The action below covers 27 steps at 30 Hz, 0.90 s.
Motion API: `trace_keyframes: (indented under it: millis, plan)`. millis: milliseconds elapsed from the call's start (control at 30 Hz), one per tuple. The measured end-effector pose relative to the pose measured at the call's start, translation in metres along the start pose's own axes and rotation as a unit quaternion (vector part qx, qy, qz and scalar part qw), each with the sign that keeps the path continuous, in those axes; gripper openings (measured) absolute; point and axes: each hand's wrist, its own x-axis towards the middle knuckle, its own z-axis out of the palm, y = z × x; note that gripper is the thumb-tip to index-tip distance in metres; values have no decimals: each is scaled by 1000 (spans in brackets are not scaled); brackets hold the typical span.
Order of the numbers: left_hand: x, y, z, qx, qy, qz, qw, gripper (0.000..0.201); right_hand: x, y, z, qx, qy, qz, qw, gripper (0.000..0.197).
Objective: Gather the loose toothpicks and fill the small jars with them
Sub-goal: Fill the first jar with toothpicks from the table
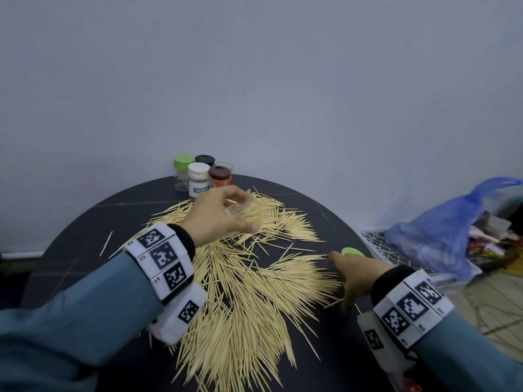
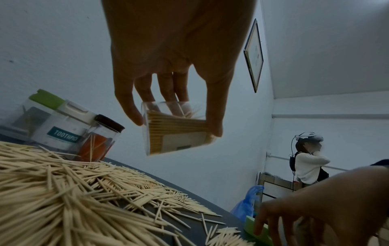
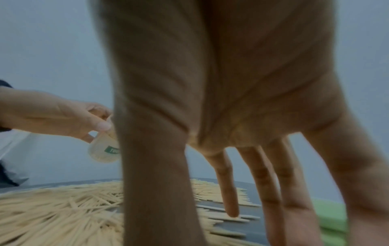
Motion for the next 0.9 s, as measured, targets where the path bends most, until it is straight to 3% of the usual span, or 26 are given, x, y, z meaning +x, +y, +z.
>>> trace_keyframes:
  millis: [133,200,267,433,500,600,733,833,900]
  plan:
    - [0,0,1,5,-4,1,1000,58,-8,0,-1,-57,-25,38,997,25]
    - [-2,1,1,7,-6,3,1000,57,-11,0,-1,-79,-34,44,995,23]
    - [-2,2,1,9,-6,4,1000,57,-14,-1,0,-83,-18,44,995,8]
    - [-2,2,1,12,-8,1,1000,57,-2,-10,1,-8,45,56,997,17]
    - [-2,2,1,12,-8,0,1000,57,9,-15,-2,36,43,51,997,31]
    - [-2,2,1,11,-9,-1,1000,56,22,-28,-8,113,40,32,992,37]
    - [-2,1,1,9,-9,-3,1000,56,30,-45,-19,261,-24,-32,965,14]
    - [-2,1,1,10,-7,-3,1000,56,24,-46,-24,252,8,-45,967,22]
    - [-2,1,2,10,-7,-4,1000,56,15,-40,-23,183,28,-43,982,37]
